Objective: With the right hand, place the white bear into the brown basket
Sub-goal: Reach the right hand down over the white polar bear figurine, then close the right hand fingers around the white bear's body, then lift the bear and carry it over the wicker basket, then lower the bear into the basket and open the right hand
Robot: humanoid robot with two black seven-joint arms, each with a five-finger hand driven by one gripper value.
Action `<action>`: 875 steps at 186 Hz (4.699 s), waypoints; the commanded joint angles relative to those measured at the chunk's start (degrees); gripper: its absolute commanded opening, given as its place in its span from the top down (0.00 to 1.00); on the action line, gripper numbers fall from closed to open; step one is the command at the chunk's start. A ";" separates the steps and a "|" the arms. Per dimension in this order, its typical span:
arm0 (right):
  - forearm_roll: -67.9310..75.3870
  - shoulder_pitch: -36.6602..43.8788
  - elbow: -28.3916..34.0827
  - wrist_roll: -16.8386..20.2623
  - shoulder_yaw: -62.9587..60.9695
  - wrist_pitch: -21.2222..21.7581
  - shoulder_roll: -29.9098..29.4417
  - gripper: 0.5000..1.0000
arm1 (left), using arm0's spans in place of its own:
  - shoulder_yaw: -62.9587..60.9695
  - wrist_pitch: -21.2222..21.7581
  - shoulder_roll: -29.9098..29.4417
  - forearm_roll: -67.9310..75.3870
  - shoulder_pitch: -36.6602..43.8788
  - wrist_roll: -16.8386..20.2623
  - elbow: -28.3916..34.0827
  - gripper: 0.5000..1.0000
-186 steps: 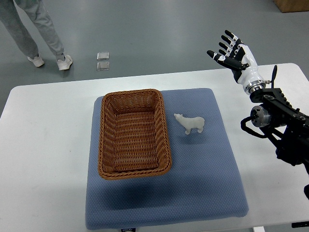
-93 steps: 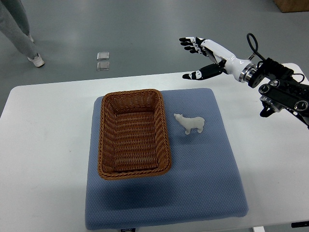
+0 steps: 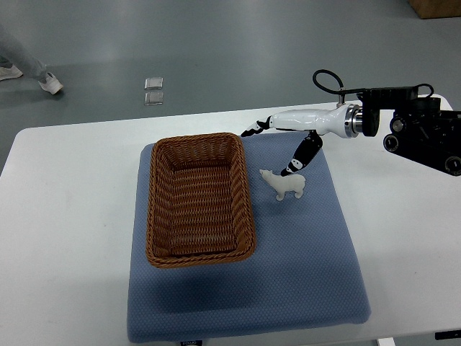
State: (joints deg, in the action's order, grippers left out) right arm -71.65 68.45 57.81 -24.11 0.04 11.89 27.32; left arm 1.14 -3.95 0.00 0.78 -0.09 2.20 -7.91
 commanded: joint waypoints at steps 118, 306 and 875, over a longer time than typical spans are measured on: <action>4.24 -4.64 -0.77 8.64 0.40 0.95 -0.86 0.17 | 0.00 0.00 0.00 0.01 0.00 0.00 0.00 0.00; 2.66 -8.68 -2.35 8.64 0.13 -1.60 -2.45 0.76 | 0.00 0.00 0.00 0.01 0.00 0.00 0.00 0.00; 4.50 0.46 -12.46 8.03 -3.90 -0.90 -24.42 0.19 | 0.09 0.00 0.00 -0.08 0.00 0.00 0.00 0.00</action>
State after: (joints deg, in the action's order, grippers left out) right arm -68.35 68.93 45.42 -16.07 0.35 10.31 1.39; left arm 1.23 -3.96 0.00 0.77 -0.09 2.20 -7.91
